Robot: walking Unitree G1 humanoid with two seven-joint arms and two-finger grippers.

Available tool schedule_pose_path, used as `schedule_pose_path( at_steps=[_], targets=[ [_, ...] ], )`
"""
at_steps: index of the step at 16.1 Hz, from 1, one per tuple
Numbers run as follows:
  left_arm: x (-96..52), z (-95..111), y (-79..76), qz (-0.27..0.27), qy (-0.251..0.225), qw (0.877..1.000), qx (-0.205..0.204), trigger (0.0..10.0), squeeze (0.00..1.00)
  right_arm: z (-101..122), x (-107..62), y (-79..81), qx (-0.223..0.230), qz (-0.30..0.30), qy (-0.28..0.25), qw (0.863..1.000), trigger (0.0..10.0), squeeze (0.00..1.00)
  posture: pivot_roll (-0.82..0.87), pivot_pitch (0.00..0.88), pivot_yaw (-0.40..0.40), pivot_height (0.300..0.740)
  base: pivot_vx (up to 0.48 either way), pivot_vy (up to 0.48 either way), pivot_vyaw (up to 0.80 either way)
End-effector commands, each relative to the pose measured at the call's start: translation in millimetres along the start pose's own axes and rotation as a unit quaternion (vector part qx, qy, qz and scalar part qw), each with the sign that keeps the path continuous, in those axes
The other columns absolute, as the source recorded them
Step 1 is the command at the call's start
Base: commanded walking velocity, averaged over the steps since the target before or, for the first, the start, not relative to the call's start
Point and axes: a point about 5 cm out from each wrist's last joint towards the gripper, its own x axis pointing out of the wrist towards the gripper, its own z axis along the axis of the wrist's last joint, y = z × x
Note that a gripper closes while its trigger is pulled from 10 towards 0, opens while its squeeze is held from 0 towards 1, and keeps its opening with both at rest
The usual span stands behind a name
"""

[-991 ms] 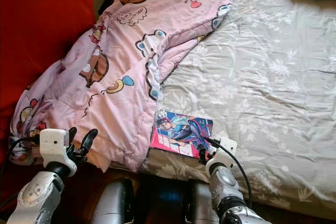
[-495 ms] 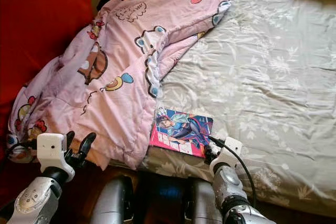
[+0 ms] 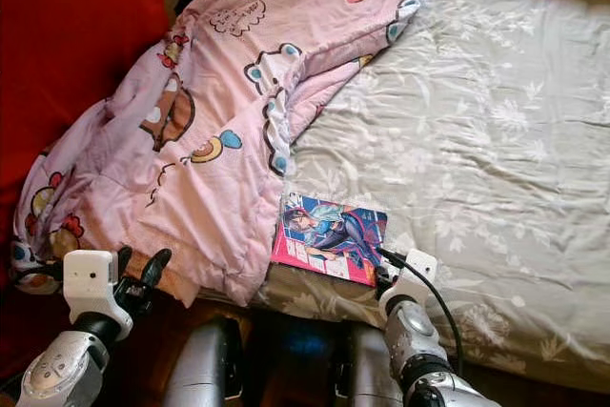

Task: Clean up the room

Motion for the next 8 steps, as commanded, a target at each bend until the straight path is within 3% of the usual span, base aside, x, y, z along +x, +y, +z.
schedule_pose_path(
  at_steps=[1,8],
  targets=[
    [-5.9,-2.0,0.8,0.005,0.011,1.0,0.0,10.0,0.0,-16.6,-3.7,-6.1,-0.004,-0.011,0.028,1.0,0.0,0.0,0.21,0.363,0.007,0.64,0.0,0.0,0.0],
    [-10.6,-1.6,0.6,0.012,0.015,1.0,0.002,10.0,0.0,-19.4,-4.1,-2.5,-0.013,-0.006,0.032,0.999,0.0,0.0,0.21,0.356,0.009,0.64,0.0,0.0,0.0]
  ],
)
